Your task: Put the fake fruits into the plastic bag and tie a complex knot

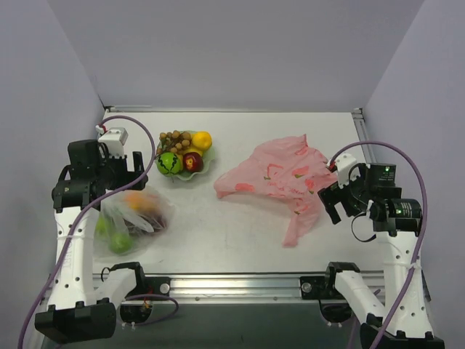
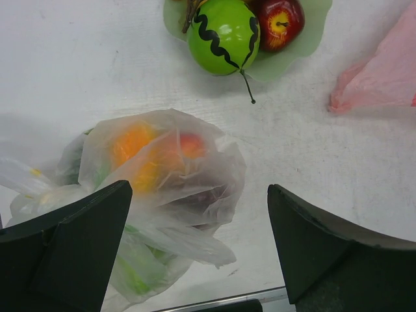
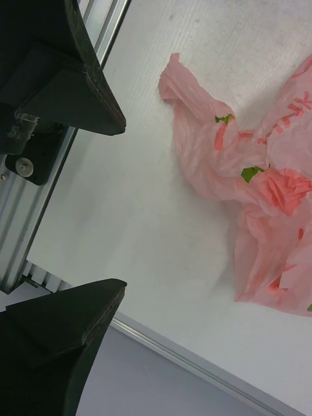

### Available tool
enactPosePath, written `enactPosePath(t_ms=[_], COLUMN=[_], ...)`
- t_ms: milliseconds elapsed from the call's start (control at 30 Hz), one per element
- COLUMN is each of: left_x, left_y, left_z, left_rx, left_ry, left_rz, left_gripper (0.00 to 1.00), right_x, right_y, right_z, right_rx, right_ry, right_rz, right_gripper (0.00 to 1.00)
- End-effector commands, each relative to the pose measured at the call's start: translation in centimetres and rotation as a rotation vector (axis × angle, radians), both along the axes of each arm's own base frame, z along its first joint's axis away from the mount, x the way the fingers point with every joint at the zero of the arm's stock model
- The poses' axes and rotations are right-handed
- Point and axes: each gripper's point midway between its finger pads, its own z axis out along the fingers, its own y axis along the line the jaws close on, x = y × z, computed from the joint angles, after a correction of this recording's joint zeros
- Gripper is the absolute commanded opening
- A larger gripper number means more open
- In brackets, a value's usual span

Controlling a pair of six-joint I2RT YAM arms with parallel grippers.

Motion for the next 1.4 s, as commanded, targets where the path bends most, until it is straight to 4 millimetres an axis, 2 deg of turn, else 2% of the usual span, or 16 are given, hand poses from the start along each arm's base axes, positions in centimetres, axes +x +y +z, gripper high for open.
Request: enactPosePath(t_ms=[0, 67, 200, 467, 667, 967, 1033, 1067, 1100, 1133, 1167, 1233, 1267, 1300, 1333, 1367], left_x=[1.3, 1.1, 0.3, 0.2, 0.3, -0.3, -0.4, -0.4, -0.4, -0.5, -0.5, -0.8, -0.8, -0.9, -0.9, -0.9], left_y=[0.6, 0.5, -0.7, -1.0, -1.7, -2.4, -2.5, -2.5, -2.6, -2.8, -3.0, -3.8, -4.0, -4.3, -4.4, -4.4], left_z=[2.3, 2.0, 1.7, 1.5, 1.4, 1.5, 1.6, 1.7, 1.7, 1.7, 1.8, 1.7, 1.9, 1.8, 2.0, 2.6], left_rx=[0.016, 0.010, -0.072, -0.083, -0.105, -0.110, -0.113, -0.114, -0.117, -0.129, -0.140, -0.194, -0.204, -0.226, -0.234, -0.236], left_ry=[-0.081, -0.076, -0.091, -0.096, -0.085, -0.100, -0.105, -0.108, -0.109, -0.107, -0.108, -0.096, -0.108, -0.105, -0.113, -0.144], left_rz=[0.041, 0.039, 0.038, 0.033, -0.012, -0.065, -0.070, -0.071, -0.074, -0.081, -0.084, -0.093, -0.099, -0.096, -0.094, -0.094], left_gripper=[0.97, 0.97, 0.97, 0.97, 0.98, 0.97, 0.97, 0.97, 0.97, 0.97, 0.96, 0.95, 0.93, 0.93, 0.93, 0.93], right_x=[0.6, 1.1, 2.3, 4.3, 7.2, 11.6, 12.3, 12.8, 12.9, 13.1, 13.3, 13.1, 12.5, 12.9, 12.3, 12.2], right_y=[0.3, 0.4, 2.2, 7.1, 10.4, 11.5, 11.4, 11.7, 11.8, 11.8, 12.1, 12.6, 12.5, 13.3, 14.8, 14.0], right_z=[-1.0, -1.3, -1.2, -2.1, -5.0, -10.1, -10.5, -10.4, -10.3, -10.5, -9.5, -9.2, -8.4, -6.6, -5.9, -4.5], right_rx=[-0.048, -0.083, -0.148, -0.265, -0.545, -0.757, -0.738, -0.729, -0.703, -0.654, -0.606, -0.441, -0.381, -0.281, -0.148, -0.077], right_ry=[0.026, 0.043, 0.009, 0.021, -0.051, -0.031, -0.008, 0.001, 0.009, 0.030, 0.040, 0.103, 0.144, 0.134, 0.168, 0.174], right_rz=[0.035, 0.043, 0.112, 0.295, 0.389, 0.323, 0.295, 0.289, 0.275, 0.271, 0.264, 0.230, 0.219, 0.190, 0.223, 0.192], right_gripper=[1.00, 1.00, 1.00, 1.00, 1.00, 1.00, 0.90, 0.80, 0.54, 0.39, 0.15, 0.00, 0.00, 0.00, 0.00, 0.00])
